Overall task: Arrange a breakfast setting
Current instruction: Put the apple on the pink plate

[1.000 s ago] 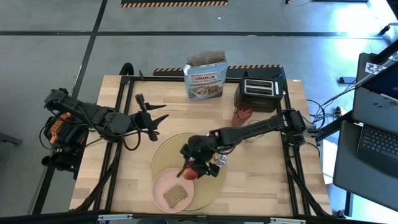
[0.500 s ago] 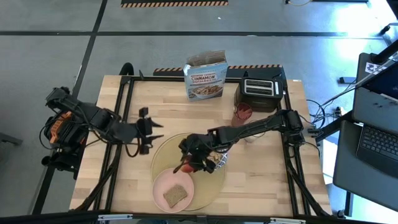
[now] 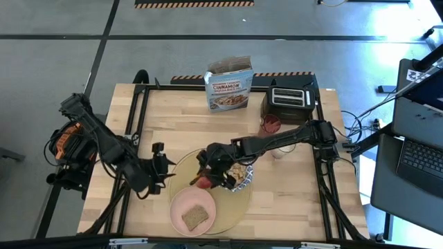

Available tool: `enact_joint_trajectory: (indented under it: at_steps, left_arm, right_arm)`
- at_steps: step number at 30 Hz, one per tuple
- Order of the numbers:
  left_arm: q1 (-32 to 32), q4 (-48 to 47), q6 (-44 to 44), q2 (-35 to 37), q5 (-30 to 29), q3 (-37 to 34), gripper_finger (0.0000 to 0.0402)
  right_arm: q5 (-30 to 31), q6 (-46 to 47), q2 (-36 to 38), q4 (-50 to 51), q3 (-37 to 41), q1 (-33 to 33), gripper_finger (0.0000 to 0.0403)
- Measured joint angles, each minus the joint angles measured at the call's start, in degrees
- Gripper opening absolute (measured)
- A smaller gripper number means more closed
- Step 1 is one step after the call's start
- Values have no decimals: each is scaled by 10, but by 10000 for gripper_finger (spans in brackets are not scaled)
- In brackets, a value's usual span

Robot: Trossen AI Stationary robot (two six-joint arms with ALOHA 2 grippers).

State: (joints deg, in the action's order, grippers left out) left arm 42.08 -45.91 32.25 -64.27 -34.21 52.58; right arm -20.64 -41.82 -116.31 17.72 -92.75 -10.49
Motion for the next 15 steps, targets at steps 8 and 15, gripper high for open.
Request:
enact_joint_trajectory:
  at_steps: [8,15]
  left_arm:
    - [-10,14,52,-109,100,-6,165]
    - [-53,120,6,-142,175,-59,165]
  right_arm:
    - [-19,-24,-3,-27,0,-21,314]
    - [-40,-20,-38,-63,0,-30,314]
